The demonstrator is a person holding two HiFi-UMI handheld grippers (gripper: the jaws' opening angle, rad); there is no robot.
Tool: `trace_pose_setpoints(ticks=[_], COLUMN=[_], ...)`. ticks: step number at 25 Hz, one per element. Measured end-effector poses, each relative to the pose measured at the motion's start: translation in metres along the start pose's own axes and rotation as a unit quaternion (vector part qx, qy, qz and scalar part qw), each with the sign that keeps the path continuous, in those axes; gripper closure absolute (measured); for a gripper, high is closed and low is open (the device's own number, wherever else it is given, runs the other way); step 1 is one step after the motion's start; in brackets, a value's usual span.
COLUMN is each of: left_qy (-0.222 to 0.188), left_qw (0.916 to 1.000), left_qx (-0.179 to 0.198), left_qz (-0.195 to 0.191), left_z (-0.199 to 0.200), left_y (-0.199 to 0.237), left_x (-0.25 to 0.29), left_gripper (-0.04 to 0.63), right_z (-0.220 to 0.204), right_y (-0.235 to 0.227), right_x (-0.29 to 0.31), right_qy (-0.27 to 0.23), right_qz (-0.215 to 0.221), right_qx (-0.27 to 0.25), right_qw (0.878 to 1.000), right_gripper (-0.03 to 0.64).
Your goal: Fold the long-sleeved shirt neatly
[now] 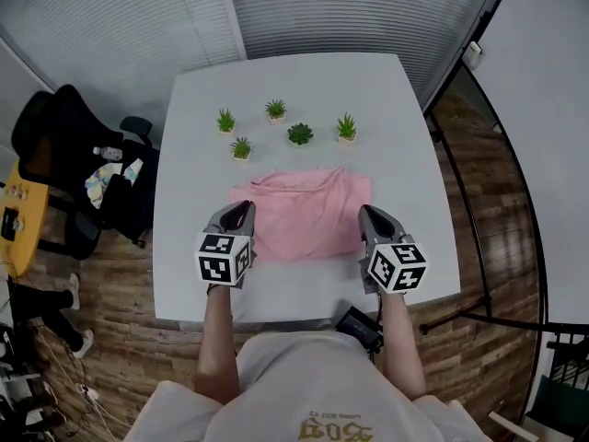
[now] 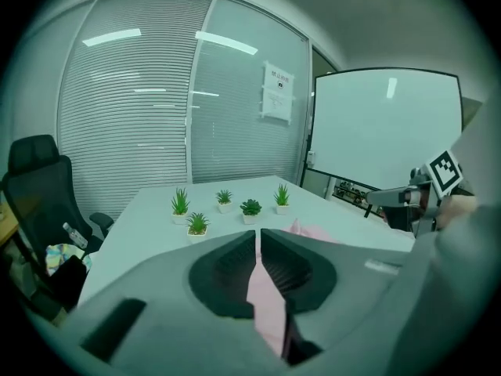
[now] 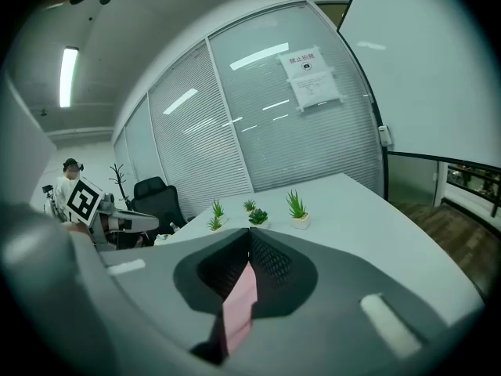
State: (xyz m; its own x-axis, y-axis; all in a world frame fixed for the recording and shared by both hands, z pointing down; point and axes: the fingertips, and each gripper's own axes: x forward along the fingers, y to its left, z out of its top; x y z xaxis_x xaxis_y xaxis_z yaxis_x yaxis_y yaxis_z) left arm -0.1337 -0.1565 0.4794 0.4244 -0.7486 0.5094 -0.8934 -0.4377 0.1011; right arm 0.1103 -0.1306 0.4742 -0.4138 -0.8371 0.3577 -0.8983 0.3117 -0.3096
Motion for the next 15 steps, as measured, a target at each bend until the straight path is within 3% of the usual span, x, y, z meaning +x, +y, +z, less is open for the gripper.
trace_pose_setpoints(ticks=[9, 15], left_qy=[-0.03, -0.062], left_qw=[0.9992, 0.9975], left_qx=[-0.025, -0.029], left_qz=[-0.003, -0.02], left_z=[0.0, -0.003], left_y=[-0.028, -0.053], left_x=[-0.045, -0.078], left_gripper=[0.586, 0.586], right_z=[-0.002, 0.006], right_y=[0.023, 0.039], right_x=[-0.038, -0.07], right_qy=[-0.009, -0.048], right_qz=[0.02, 0.01], right_qx=[-0.006, -0.022], right_qw=[1.0, 0.999], right_gripper=[0.606, 0.606])
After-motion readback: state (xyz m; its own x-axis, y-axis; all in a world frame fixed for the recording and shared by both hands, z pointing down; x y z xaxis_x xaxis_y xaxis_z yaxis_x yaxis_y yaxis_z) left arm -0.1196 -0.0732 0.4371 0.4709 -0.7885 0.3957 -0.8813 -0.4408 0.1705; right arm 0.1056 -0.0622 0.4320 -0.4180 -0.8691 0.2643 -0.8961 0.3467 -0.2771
